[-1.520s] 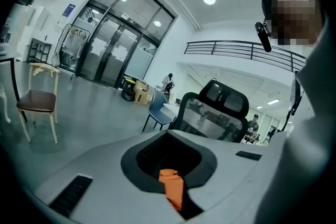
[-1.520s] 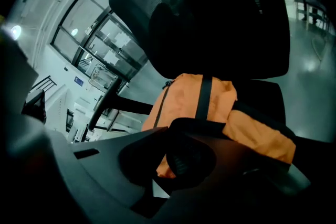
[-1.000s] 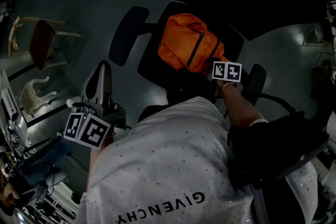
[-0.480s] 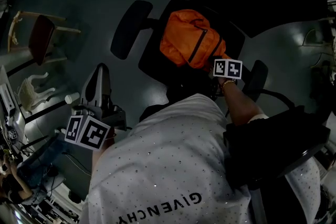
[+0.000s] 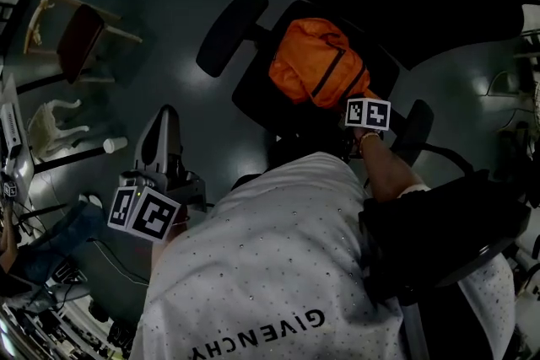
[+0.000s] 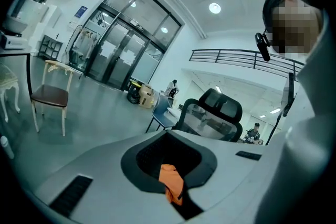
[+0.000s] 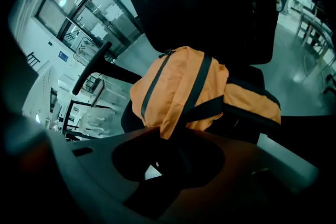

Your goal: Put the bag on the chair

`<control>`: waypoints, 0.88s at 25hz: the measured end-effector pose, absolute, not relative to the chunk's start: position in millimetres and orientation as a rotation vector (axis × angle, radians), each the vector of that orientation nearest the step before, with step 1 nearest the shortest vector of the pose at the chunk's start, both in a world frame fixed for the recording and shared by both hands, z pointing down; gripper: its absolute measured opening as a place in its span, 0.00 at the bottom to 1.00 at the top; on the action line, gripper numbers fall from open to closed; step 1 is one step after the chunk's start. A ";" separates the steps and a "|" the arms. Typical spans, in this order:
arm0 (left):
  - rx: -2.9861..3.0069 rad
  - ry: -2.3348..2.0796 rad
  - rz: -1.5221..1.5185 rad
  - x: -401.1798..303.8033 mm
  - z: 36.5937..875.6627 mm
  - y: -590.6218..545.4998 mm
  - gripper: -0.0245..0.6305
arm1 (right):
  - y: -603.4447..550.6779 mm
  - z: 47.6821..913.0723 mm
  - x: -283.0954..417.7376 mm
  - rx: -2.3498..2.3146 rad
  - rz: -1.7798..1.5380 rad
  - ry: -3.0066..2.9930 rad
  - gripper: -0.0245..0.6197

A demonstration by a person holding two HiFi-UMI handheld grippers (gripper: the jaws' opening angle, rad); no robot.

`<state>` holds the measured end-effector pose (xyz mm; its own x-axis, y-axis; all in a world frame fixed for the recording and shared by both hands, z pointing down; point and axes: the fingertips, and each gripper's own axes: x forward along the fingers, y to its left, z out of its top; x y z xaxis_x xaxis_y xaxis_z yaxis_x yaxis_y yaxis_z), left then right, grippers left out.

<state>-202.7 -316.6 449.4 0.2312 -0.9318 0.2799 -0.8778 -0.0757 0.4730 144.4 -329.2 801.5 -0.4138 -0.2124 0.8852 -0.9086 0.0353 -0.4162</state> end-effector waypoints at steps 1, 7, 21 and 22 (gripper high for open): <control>1.957 -1.664 -0.142 -206.2 447.8 -310.7 0.04 | -328.4 799.1 142.3 1.135 1.403 -1.695 0.24; 1.959 -1.663 -0.192 -213.6 443.0 -270.7 0.04 | -328.0 769.8 131.7 1.196 1.257 -1.752 0.66; 2.095 -1.647 -0.335 -217.4 392.0 -150.7 0.04 | -285.8 652.5 155.6 1.654 1.061 -1.877 0.73; 2.102 -1.644 -0.342 -217.2 390.3 -141.6 0.04 | -281.2 638.9 154.7 1.673 1.030 -1.917 0.61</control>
<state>-217.2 -141.6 390.3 0.2601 -0.9624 0.0778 -0.8516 -0.1907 0.4884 154.7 -281.2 638.9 -0.2087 -0.6732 0.7094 -0.9632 0.0156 -0.2685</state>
